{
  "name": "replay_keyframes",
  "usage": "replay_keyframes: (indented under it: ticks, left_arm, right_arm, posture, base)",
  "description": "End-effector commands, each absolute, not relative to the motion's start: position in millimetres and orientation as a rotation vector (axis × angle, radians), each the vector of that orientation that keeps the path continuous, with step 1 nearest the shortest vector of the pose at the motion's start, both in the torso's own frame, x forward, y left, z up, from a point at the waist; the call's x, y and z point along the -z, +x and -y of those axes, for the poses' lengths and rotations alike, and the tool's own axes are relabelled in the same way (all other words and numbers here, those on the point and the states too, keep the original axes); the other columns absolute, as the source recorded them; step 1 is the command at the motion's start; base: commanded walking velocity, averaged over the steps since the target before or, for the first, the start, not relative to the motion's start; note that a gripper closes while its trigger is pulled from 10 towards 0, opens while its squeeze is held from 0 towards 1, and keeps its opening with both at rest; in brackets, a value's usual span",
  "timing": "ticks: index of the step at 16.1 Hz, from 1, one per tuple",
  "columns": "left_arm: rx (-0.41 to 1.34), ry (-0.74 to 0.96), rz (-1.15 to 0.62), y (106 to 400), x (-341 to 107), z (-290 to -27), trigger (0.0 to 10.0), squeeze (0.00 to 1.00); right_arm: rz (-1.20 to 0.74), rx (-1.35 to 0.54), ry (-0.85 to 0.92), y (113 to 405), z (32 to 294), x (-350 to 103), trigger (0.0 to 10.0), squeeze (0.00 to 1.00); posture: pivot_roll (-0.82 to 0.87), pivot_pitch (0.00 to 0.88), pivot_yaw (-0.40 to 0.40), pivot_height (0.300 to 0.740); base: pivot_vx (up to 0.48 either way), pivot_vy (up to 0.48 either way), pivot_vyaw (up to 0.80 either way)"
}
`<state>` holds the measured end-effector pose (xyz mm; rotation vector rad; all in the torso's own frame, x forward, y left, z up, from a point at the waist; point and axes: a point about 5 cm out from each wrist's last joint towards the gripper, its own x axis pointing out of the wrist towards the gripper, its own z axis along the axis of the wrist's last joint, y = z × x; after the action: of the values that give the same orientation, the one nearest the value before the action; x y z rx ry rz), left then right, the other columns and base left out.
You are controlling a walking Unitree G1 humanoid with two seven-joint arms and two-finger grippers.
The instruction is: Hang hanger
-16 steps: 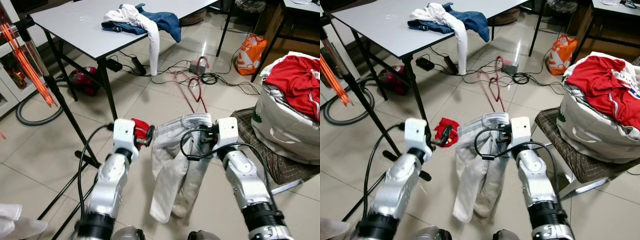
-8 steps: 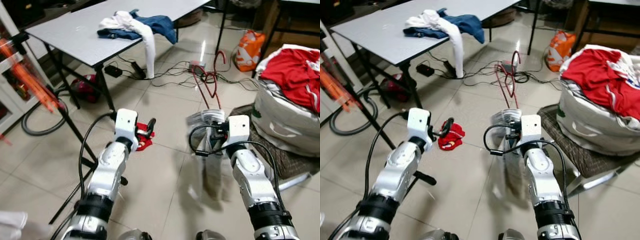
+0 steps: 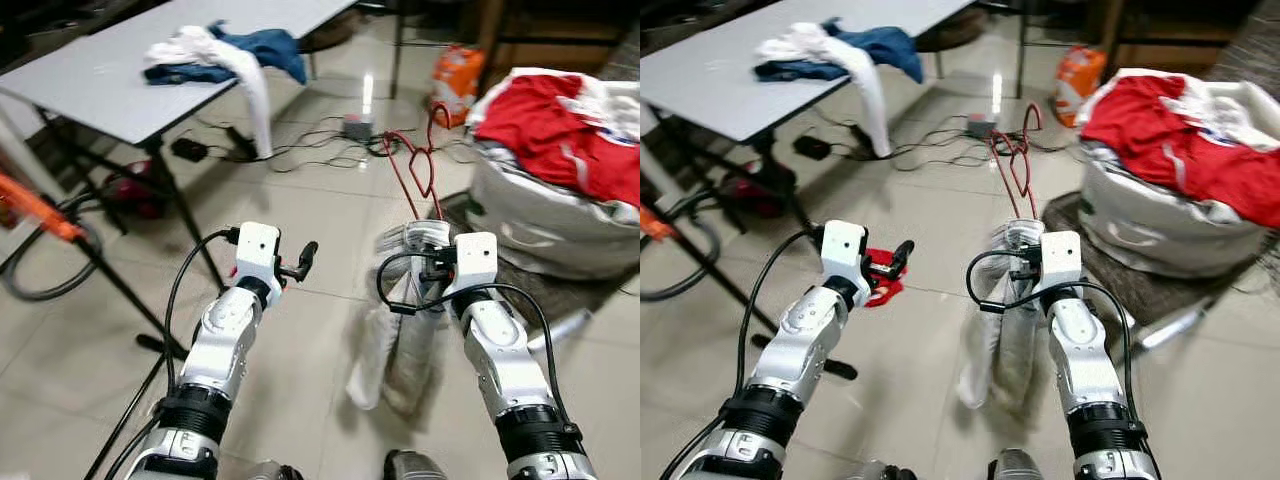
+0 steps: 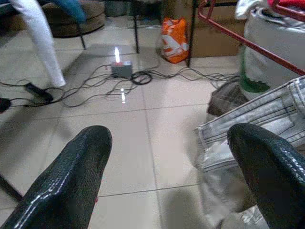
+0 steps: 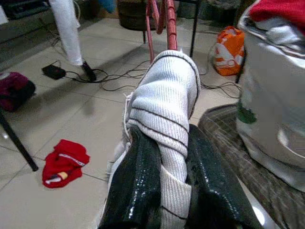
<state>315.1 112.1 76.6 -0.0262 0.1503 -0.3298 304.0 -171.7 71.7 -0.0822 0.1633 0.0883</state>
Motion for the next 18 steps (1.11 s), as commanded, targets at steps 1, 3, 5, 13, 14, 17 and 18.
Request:
replay_keyframes:
  ticks: [1, 3, 5, 13, 14, 17, 18]
  left_arm:
    - [0.32, -0.038, -0.154, 316, -75, -116, 10.0, 0.0]
    - [0.325, -0.043, -0.153, 316, -74, -116, 10.0, 0.0]
    - [0.363, -0.059, -0.138, 314, -75, -113, 10.0, 0.0]
    - [0.209, -0.164, -0.105, 319, -77, -130, 10.0, 0.0]
    - [0.179, -0.165, -0.071, 316, -81, -135, 10.0, 0.0]
    - [0.098, -0.209, -0.086, 299, -72, -156, 10.0, 0.0]
    - [0.083, -0.186, -0.096, 295, -69, -162, 10.0, 0.0]
  right_arm:
    - [-0.099, -0.111, -0.069, 310, 166, -84, 10.0, 0.0]
    - [-0.096, -0.128, -0.07, 310, 164, -85, 10.0, 0.0]
    - [-0.097, -0.136, -0.07, 309, 164, -84, 10.0, 0.0]
    - [-0.044, -0.091, -0.023, 297, 169, -85, 10.0, 0.0]
    - [-0.032, -0.063, -0.014, 289, 174, -84, 10.0, 0.0]
    - [-0.033, -0.035, -0.018, 267, 186, -78, 10.0, 0.0]
    - [-0.036, -0.035, -0.015, 262, 188, -77, 10.0, 0.0]
  posture:
    - [-0.16, 0.0, 0.097, 0.74]
    - [-0.16, 0.0, 0.095, 0.74]
    - [-0.16, 0.0, 0.091, 0.74]
    - [-0.18, 0.0, 0.092, 0.74]
    - [-0.18, 0.0, 0.092, 0.74]
    - [-0.19, 0.0, 0.095, 0.74]
    - [-0.19, 0.0, 0.096, 0.74]
  base:
    - [0.0, 0.0, -0.66]
    - [0.0, 0.0, -0.66]
    - [0.0, 0.169, -0.66]
    - [0.0, 0.36, -0.66]
    - [0.0, 0.0, -0.67]
    - [0.0, 0.0, -0.67]
    - [0.0, 0.0, -0.66]
